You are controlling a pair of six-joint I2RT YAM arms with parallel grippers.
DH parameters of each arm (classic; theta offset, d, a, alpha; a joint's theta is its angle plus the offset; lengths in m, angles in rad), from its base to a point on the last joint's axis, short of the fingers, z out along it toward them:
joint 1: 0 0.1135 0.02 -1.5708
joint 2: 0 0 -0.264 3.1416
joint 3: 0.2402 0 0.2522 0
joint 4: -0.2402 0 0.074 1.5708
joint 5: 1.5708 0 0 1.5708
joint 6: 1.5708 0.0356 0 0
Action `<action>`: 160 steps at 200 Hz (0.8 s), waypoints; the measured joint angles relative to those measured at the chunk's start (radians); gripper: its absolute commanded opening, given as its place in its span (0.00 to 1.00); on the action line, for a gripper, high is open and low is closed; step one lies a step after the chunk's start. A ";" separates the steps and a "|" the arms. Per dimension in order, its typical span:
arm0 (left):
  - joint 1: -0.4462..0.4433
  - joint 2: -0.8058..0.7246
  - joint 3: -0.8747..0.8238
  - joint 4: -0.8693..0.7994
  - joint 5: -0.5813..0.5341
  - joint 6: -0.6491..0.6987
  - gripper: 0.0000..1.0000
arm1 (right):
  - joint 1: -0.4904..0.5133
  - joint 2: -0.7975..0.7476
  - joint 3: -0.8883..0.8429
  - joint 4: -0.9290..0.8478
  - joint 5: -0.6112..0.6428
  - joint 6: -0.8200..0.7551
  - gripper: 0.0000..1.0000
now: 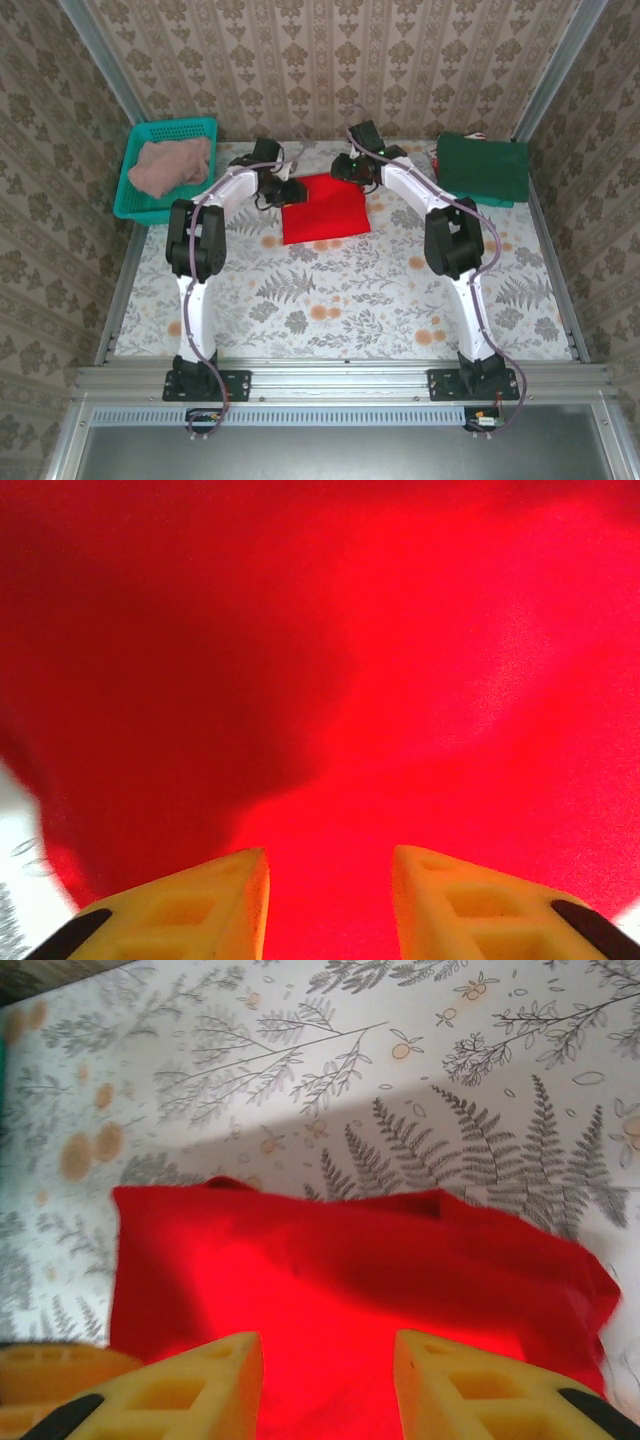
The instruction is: Fold and stack the t-shirts
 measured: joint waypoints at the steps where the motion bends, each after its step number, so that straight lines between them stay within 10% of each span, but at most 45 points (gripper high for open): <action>1: 0.001 0.000 -0.003 0.000 -0.001 0.000 0.36 | 0.000 0.004 0.005 -0.002 0.000 0.000 0.41; 94: 0.042 -0.005 -0.117 0.088 -0.029 0.000 0.39 | -0.073 0.241 0.297 -0.205 -0.071 0.024 0.73; 160: 0.029 -0.161 -0.189 0.058 -0.091 -0.005 0.51 | -0.058 -0.122 -0.104 -0.149 -0.019 -0.012 0.69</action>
